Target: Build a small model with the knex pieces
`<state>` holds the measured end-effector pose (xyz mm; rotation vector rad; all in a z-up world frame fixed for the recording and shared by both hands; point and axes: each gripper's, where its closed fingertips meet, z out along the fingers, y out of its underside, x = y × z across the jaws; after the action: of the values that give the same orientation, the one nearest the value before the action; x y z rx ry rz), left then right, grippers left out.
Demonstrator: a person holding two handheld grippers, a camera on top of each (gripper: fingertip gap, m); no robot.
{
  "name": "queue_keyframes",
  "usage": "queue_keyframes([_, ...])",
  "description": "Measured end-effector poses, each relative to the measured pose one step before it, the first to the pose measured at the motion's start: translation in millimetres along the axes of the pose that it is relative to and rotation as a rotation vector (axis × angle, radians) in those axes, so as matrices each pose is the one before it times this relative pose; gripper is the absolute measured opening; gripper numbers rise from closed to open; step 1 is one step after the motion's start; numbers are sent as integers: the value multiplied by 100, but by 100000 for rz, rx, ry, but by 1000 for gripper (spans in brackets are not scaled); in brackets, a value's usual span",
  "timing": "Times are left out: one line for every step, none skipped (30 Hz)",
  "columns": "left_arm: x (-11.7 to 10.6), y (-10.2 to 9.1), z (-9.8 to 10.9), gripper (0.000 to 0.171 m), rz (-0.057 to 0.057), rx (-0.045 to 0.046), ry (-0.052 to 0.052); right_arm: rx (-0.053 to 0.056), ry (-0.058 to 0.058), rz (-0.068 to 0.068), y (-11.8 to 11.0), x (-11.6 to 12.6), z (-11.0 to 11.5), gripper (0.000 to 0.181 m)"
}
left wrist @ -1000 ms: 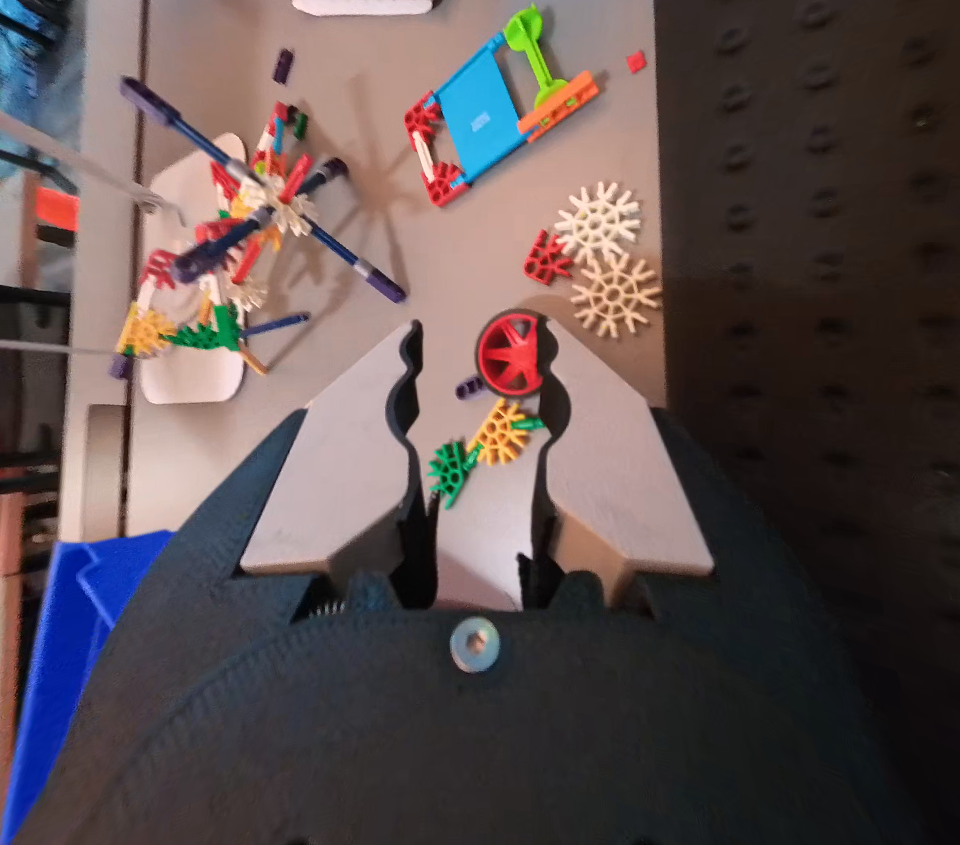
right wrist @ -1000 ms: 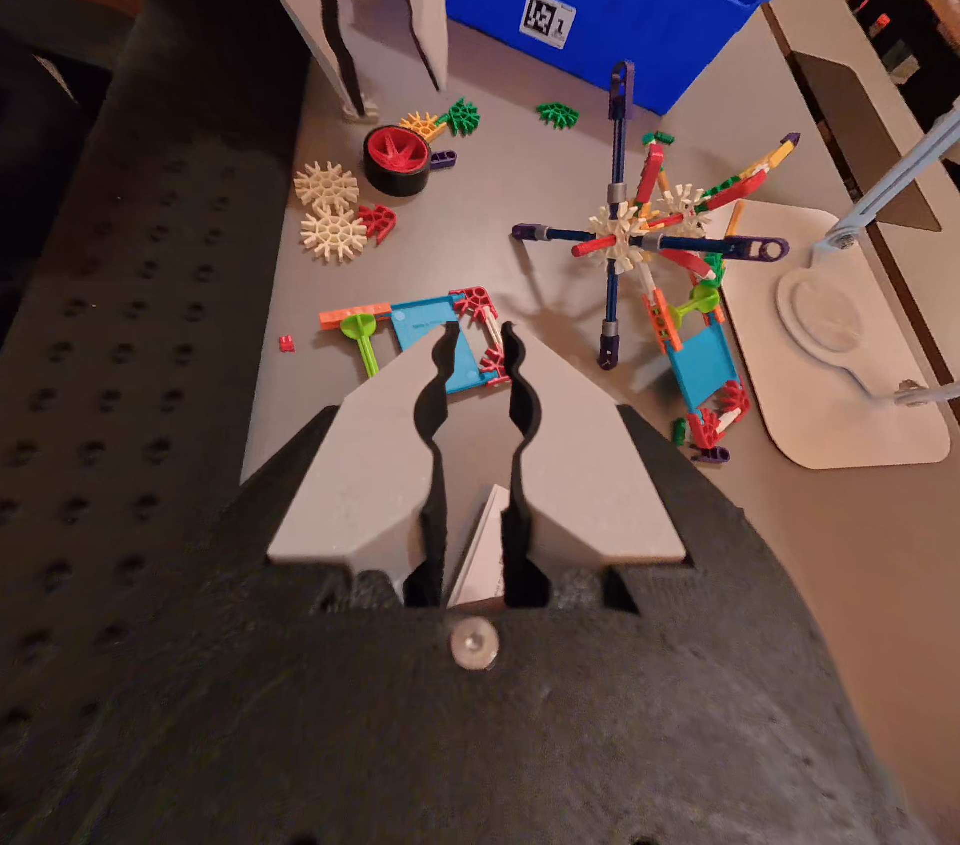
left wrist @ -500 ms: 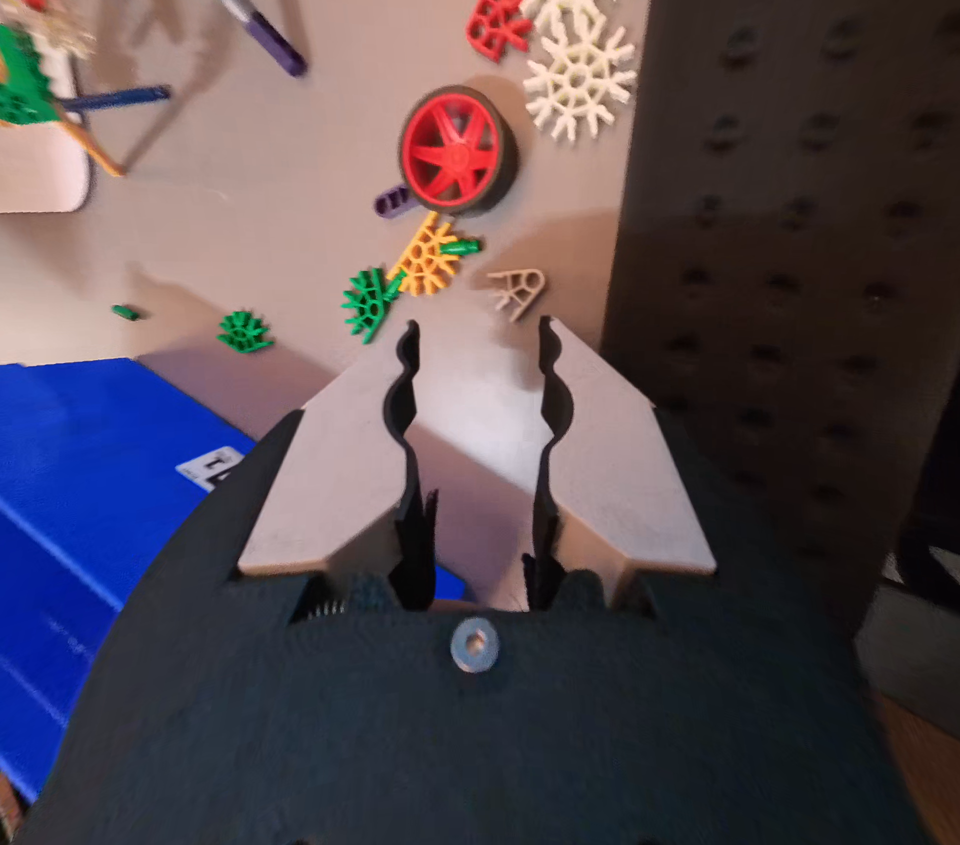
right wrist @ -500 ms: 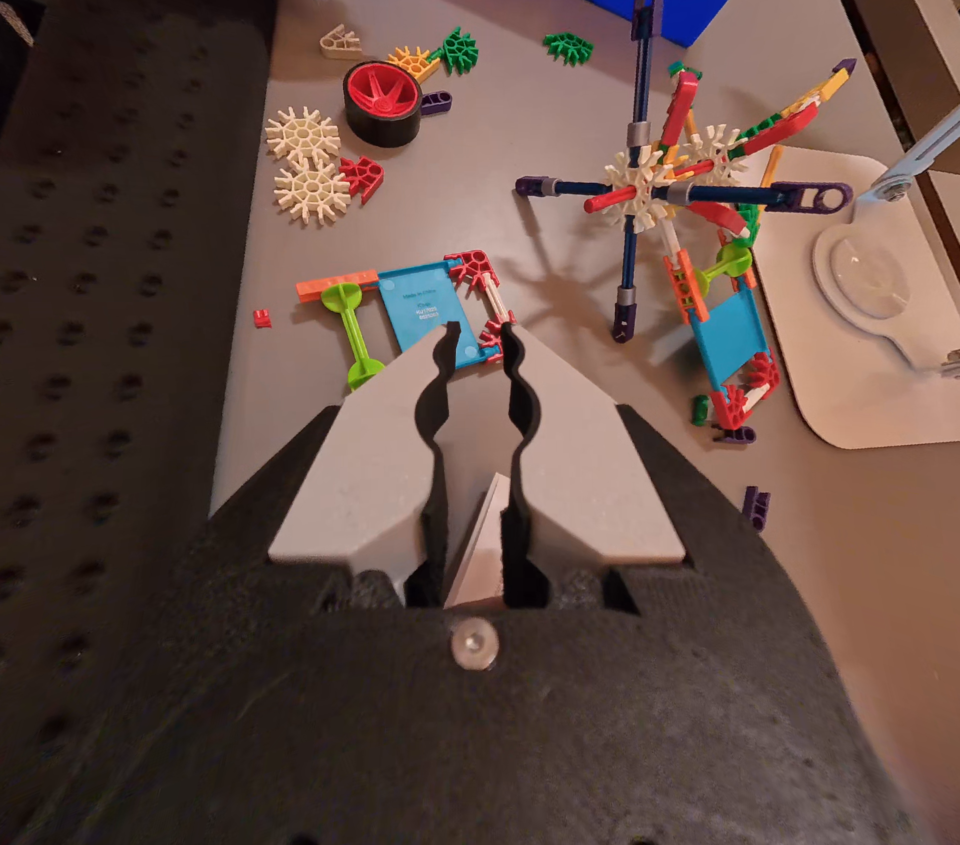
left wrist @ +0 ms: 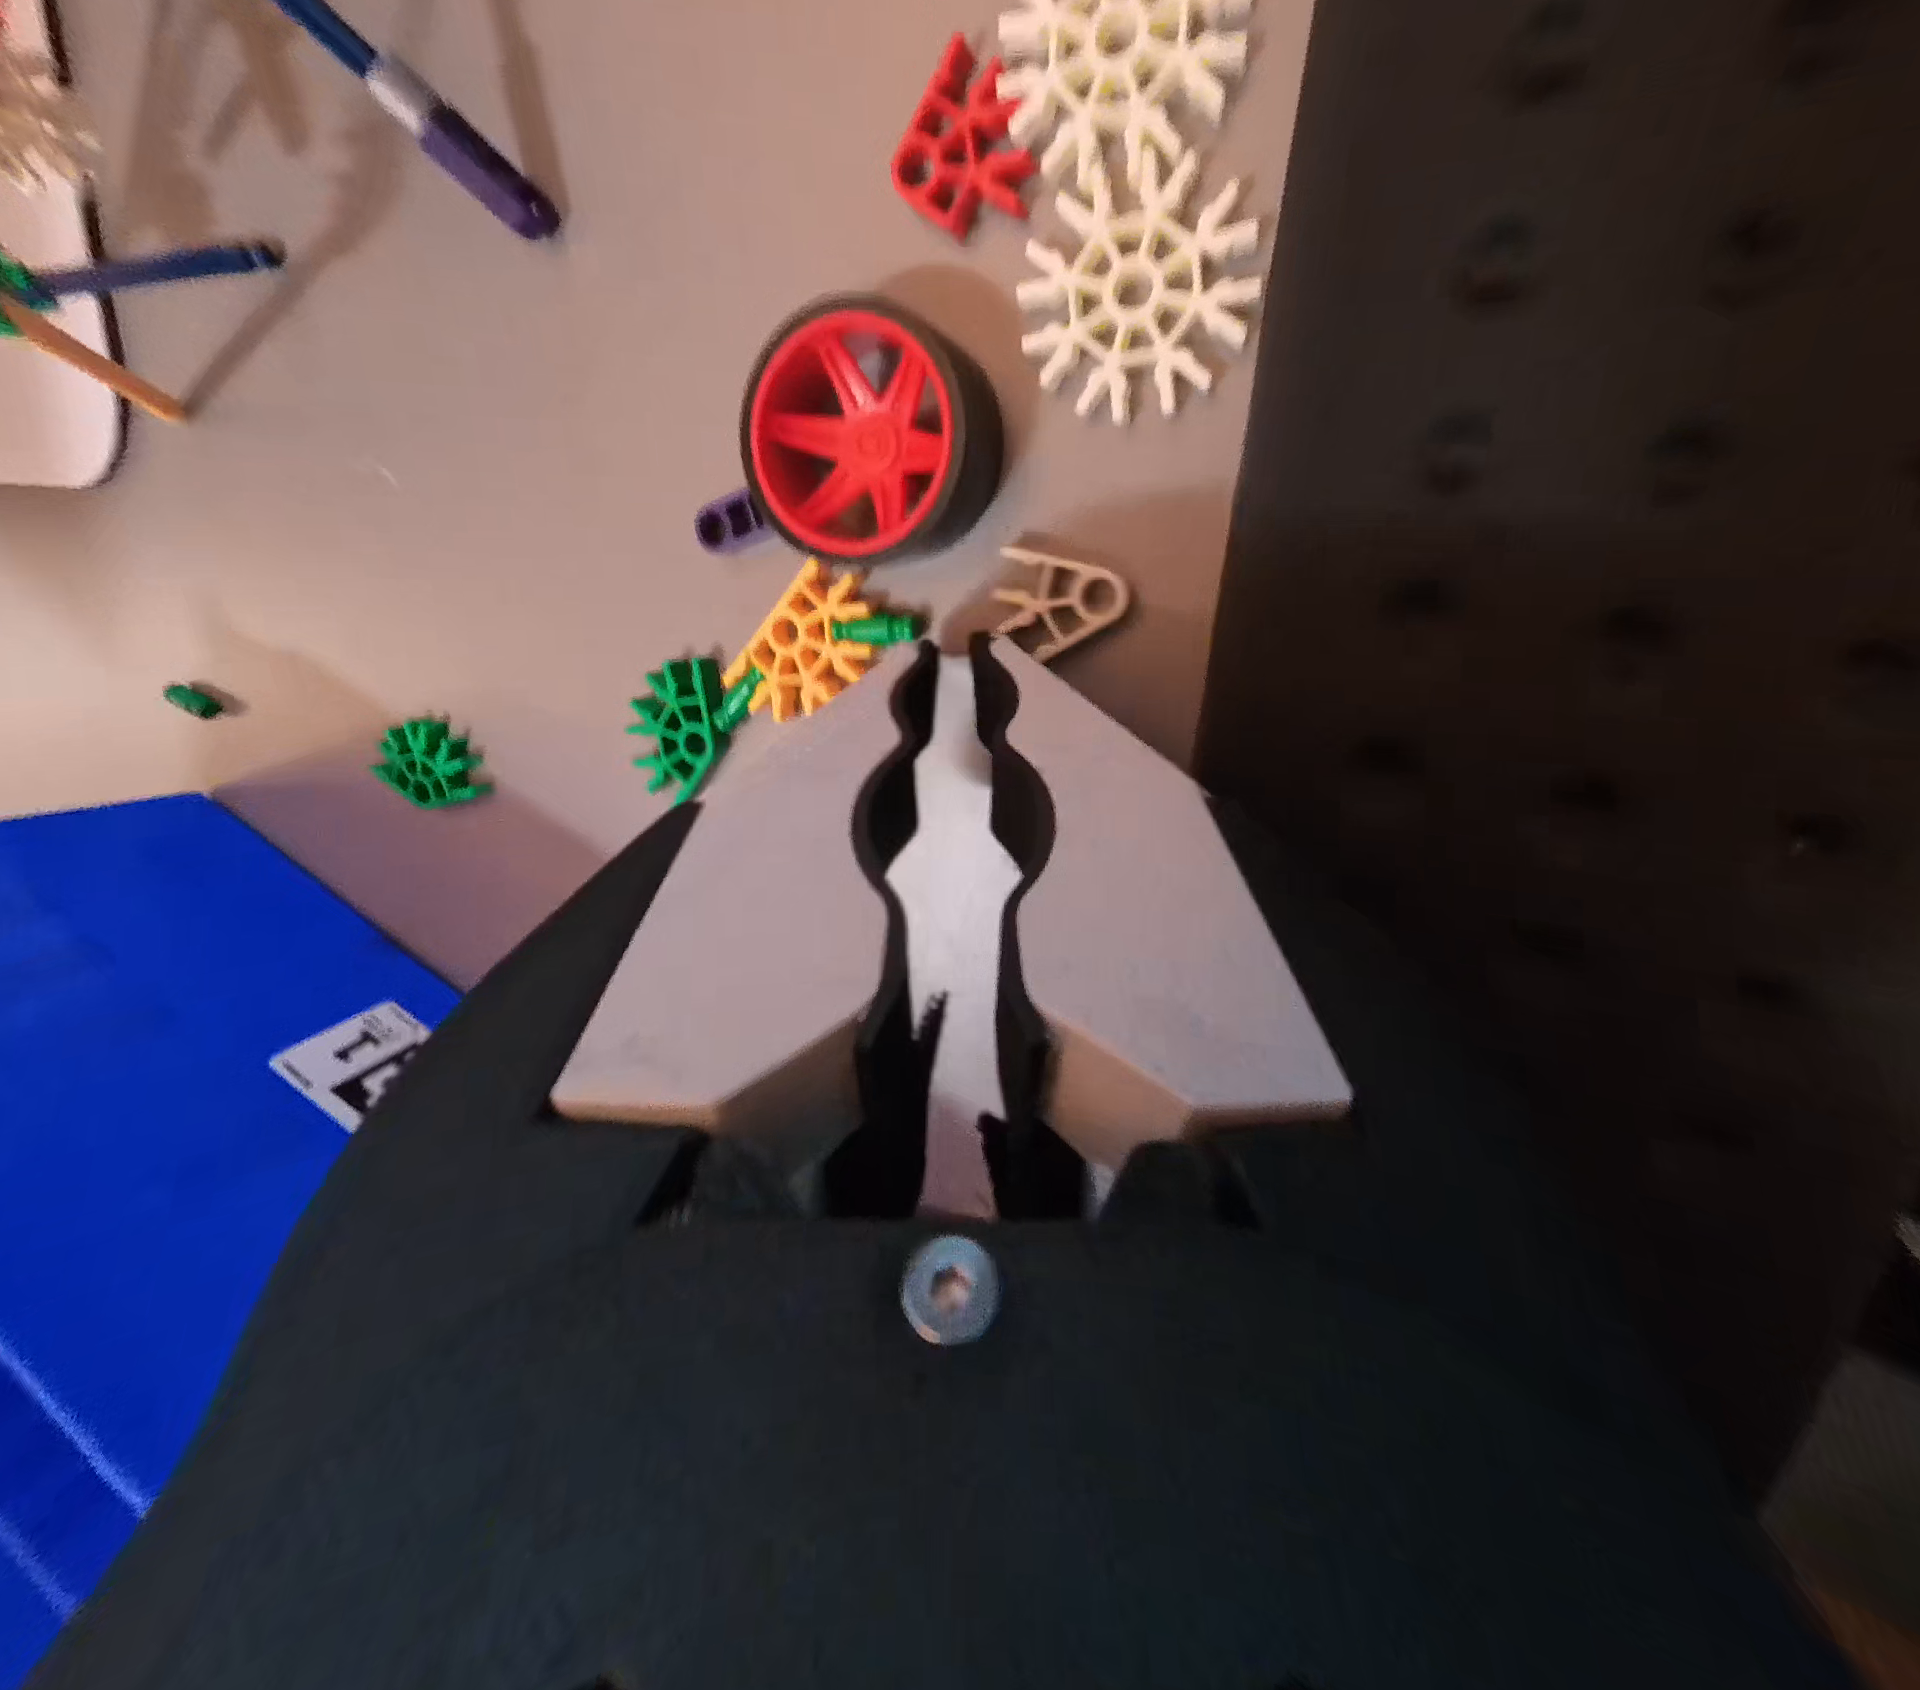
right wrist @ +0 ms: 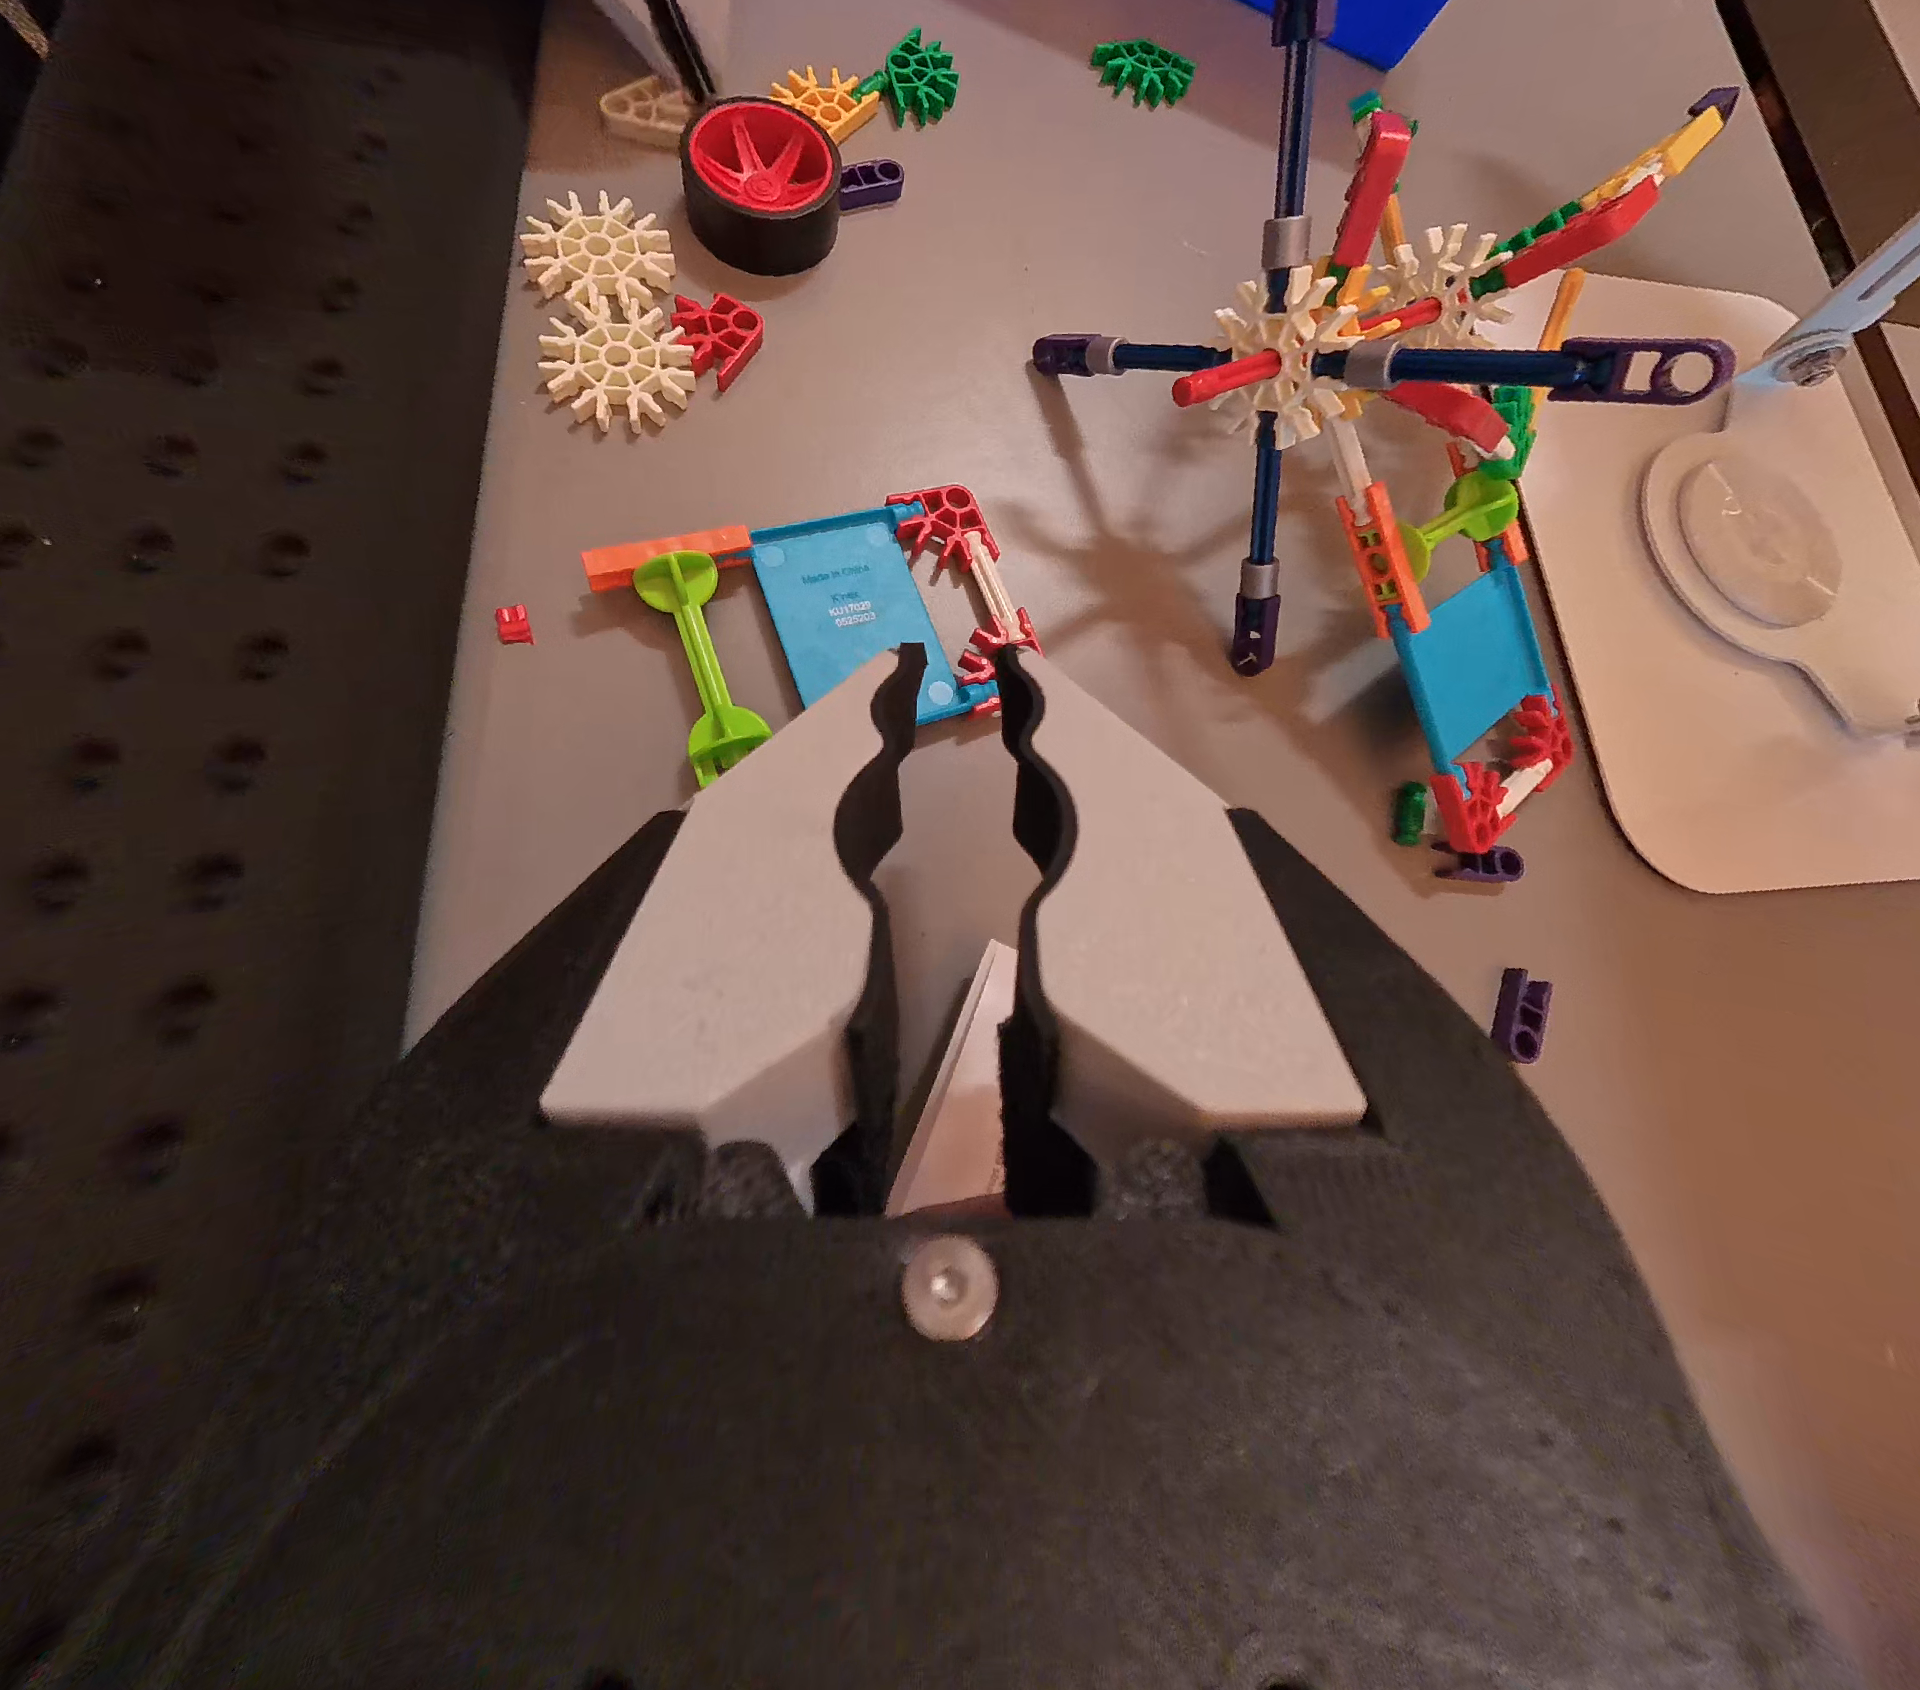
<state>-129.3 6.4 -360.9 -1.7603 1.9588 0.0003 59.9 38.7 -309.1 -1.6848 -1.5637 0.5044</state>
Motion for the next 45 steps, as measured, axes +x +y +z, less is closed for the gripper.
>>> queue_keyframes([-27, -540, 87, 10, -866, 2346, -476, 179, 64, -82, -28, 3, -20, 13])
queue_keyframes([-154, -314, -58, 19, 182, 1459, -1093, 229, 66, -54, -22, -5, -34, 13])
queue_keyframes([-504, -241, -242, 22, 357, 1588, -3046, 191, 54, 9, -23, 7, -24, 13])
queue_keyframes([-673, -111, -340, 24, -1162, 1024, -3036, 89, 96, -5, -1, 11, -25, 13])
queue_keyframes([-614, 45, -375, 27, -1964, 318, -2161, 8, 129, -23, 13, 19, -1, 13])
queue_keyframes([-601, 261, -340, 33, -1899, -927, -1935, 7, 19, -15, 6, 15, -4, 13])
queue_keyframes([-708, 473, -266, 38, -1608, -2259, -2781, 90, -97, -67, -19, -11, 14, 13])
queue_keyframes([-708, 647, -190, 40, -1175, -3394, -2928, 68, -65, -129, -24, -23, 14, 12])
queue_keyframes([-527, 564, -208, 42, -95, -2776, -2303, -54, -16, -130, -5, -10, 22, 12])
queue_keyframes([-353, 253, -300, 43, 239, -801, -1313, -103, 35, -97, 8, -3, 11, 12])
queue_keyframes([-379, 141, -406, 43, -93, -242, -1241, -82, 65, -79, 12, 1, 5, 12])
queue_keyframes([-647, 137, -528, 43, -343, -301, -2382, 33, 2, -47, 9, -7, -2, 12])
queue_keyframes([-685, -46, -706, 42, -808, 926, -1938, 141, 54, -16, -14, 1, 0, 12])
queue_keyframes([-513, -335, -831, 38, -921, 2635, -448, 79, 54, 11, 11, 14, 13, 12])
queue_keyframes([-418, -455, -758, 34, -587, 2813, -88, -74, -111, 99, 28, -2, 29, 12])
queue_keyframes([-320, -148, -559, 34, 497, 187, -219, -189, -139, 79, 48, -6, 64, 12])
queue_keyframes([-496, 270, -377, 34, 2604, -2491, -2098, -236, -110, -44, 55, -7, 72, 12])
queue_keyframes([-652, 462, -331, 33, 2938, -3199, -2997, -220, -213, -21, 38, -36, 85, 12])
queue_keyframes([-466, 521, -324, 33, 1290, -2623, -984, -305, -220, 30, 57, -38, 72, 12])
queue_keyframes([-517, 530, -382, 33, 456, -1613, -743, -451, 45, -115, 77, -4, 72, 12])
queue_keyframes([-952, 730, -496, 34, 171, -1866, -2718, -333, 190, -156, 65, 18, 44, 12])
queue_keyframes([-1225, 855, -594, 34, -1218, -1716, -3088, -9, 79, 17, 16, 5, 12, 12])
queue_keyframes([-1333, 772, -665, 32, -2567, -424, -2407, 111, 81, 64, -15, 16, 10, 12])
queue_keyframes([-1478, 788, -593, 31, -2832, -119, -2101, 46, 188, 30, 16, 41, 14, 12])
queue_keyframes([-1621, 1017, -428, 32, -2942, -1337, -2130, 36, 48, 150, 21, 47, 38, 12])
queue_keyframes([-1739, 1357, -195, 32, -2928, -3389, -2411, -20, -63, 221, 46, 34, 79, 12])
queue_keyframes([-1577, 1510, -8, 32, -2005, -4684, -1753, -201, -111, 181, 88, 28, 109, 12])
queue_keyframes([-1285, 1307, 132, 32, -879, -4256, -842, -361, -320, 170, 132, -30, 125, 12])
queue_keyframes([-1063, 1023, 268, 31, -547, -3323, -237, -457, -365, 171, 161, -34, 147, 12])
queue_keyframes([-793, 1039, 419, 32, -1307, -3844, 1199, -569, -266, 209, 176, -25, 153, 12])
queue_keyframes([-402, 911, 600, 33, -1856, -3365, 3288, -546, -247, 250, 165, 0, 140, 12])
queue_keyframes([-56, 536, 799, 32, -1720, -1690, 4963, -462, -250, 330, 158, 10, 128, 12])
queue_keyframes([158, 287, 1035, 30, -661, -831, 5564, -444, -84, 376, 140, 48, 106, 12])
queue_keyframes([452, 377, 1222, 30, 765, -2204, 6094, -342, 62, 327, 124, 69, 83, 12])
queue_keyframes([535, 473, 1334, 29, 2647, -3553, 5208, -154, -41, 358, 89, 52, 60, 12])
queue_keyframes([453, 447, 1323, 29, 2220, -4309, 4272, 28, -69, 376, 76, 45, 43, 12])
queue_keyframes([139, 239, 1226, 30, 1623, -3604, 2782, 35, 88, 340, 60, 77, 16, 11])
queue_keyframes([-215, -201, 1064, 30, 1863, -1148, 962, -5, 257, 293, 86, 87, 1, 11])
queue_keyframes([-60, -510, 893, 30, 1243, 913, 2391, 79, 287, 286, 80, 87, -16, 11])
queue_keyframes([63, -413, 762, 32, 566, 967, 3632, 283, 200, 333, 51, 80, -29, 11])
queue_keyframes([-12, -179, 691, 35, 380, 14, 3216, 460, 156, 357, 32, 87, -35, 11])
queue_keyframes([-42, 31, 662, 38, 683, -981, 2539, 506, 222, 356, 11, 93, -18, 11])
queue_keyframes([23, 13, 585, 40, 1276, -944, 2347, 475, 266, 368, 16, 120, 15, 11])
queue_keyframes([112, -182, 478, 42, 1354, 499, 2581, 400, 228, 331, 49, 103, 26, 11])
queue_keyframes([19, -190, 407, 43, 444, 533, 2147, 391, 225, 135, 37, 90, 48, 10])
